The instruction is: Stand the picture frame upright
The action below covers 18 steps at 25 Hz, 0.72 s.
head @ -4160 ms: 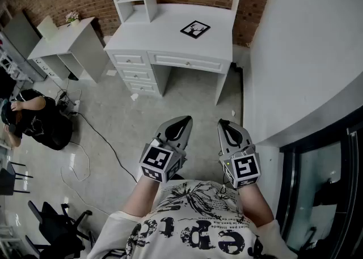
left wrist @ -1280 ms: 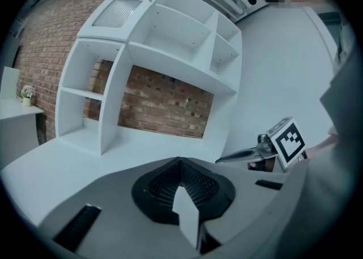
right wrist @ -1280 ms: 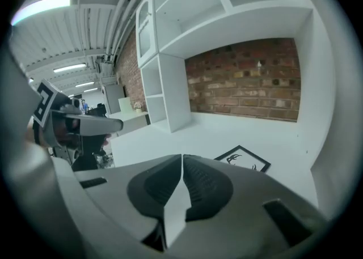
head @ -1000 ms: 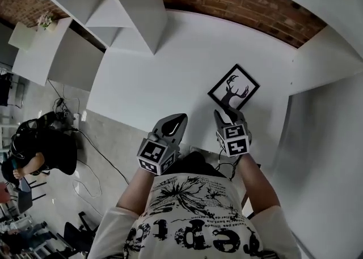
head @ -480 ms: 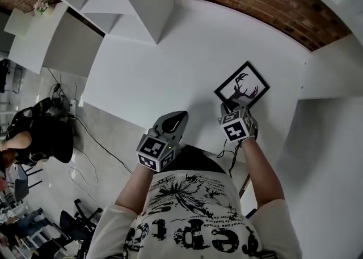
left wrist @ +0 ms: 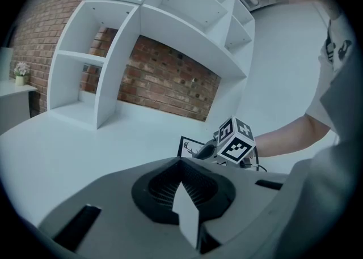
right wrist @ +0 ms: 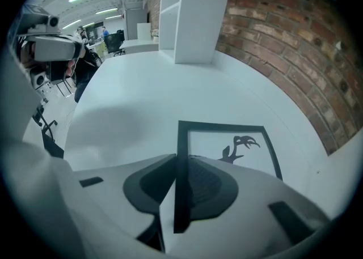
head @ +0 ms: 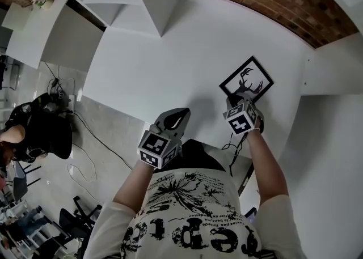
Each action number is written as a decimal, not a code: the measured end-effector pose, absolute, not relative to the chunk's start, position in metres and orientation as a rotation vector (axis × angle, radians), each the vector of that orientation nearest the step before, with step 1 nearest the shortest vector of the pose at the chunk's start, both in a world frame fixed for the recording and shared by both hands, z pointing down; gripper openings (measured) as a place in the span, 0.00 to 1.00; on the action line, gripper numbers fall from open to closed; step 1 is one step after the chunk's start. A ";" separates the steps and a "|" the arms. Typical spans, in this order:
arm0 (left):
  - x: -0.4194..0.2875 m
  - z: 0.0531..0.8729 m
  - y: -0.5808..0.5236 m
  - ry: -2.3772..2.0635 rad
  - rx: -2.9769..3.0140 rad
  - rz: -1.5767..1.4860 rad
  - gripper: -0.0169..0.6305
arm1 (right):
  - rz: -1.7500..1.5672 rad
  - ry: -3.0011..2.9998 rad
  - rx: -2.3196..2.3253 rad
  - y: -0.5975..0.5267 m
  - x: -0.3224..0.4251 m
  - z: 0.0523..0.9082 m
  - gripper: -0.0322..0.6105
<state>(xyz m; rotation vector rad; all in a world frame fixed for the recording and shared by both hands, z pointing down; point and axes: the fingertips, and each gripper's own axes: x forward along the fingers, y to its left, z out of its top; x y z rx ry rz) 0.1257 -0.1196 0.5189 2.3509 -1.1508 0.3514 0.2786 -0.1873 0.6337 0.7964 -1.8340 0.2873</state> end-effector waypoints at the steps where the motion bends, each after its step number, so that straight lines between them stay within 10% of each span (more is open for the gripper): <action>1: 0.125 0.518 -0.117 -1.148 2.351 0.347 0.05 | 0.265 -1.830 0.793 -0.187 0.278 0.633 0.16; 18: 0.087 0.499 -0.060 -1.153 2.475 0.214 0.05 | 0.187 -1.847 0.671 -0.109 0.226 0.639 0.16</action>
